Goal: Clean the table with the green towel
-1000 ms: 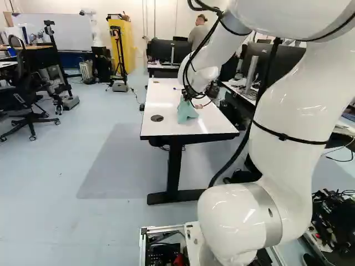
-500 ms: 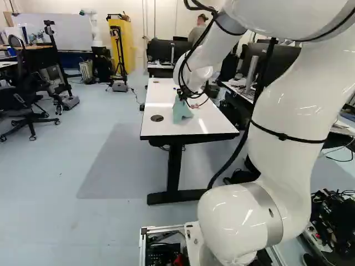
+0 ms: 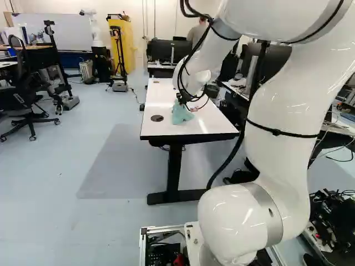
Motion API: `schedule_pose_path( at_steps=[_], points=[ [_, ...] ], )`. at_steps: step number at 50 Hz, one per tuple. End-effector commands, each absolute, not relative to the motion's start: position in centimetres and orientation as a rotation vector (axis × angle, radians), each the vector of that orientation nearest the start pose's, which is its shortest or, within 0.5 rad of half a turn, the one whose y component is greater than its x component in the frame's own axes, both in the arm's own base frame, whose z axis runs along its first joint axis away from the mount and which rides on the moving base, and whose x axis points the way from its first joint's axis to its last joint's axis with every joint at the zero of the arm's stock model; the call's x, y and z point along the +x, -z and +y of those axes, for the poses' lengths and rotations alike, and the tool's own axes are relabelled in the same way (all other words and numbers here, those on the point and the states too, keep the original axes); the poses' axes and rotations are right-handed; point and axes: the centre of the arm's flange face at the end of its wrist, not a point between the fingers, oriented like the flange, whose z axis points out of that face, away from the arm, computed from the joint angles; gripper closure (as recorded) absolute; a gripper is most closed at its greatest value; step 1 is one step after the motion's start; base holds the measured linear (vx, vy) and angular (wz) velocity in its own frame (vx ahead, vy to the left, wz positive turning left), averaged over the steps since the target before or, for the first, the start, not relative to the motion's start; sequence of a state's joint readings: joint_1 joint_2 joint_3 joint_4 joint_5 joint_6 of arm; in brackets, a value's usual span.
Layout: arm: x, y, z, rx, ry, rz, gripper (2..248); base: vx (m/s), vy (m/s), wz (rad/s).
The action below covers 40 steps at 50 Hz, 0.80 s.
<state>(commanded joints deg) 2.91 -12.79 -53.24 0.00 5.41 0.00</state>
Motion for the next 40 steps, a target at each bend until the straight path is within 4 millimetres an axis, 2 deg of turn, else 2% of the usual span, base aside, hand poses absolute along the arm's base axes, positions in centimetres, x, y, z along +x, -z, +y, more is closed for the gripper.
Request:
schedule_pose_path(
  at_steps=[25,40],
  points=[
    [54.9,-42.4,2.8,-2.907,1.139,-0.074,229,0.0,0.0,0.0],
    [54.9,-42.4,2.8,-2.909,1.135,-0.074,229,0.0,0.0,0.0]
  ],
)
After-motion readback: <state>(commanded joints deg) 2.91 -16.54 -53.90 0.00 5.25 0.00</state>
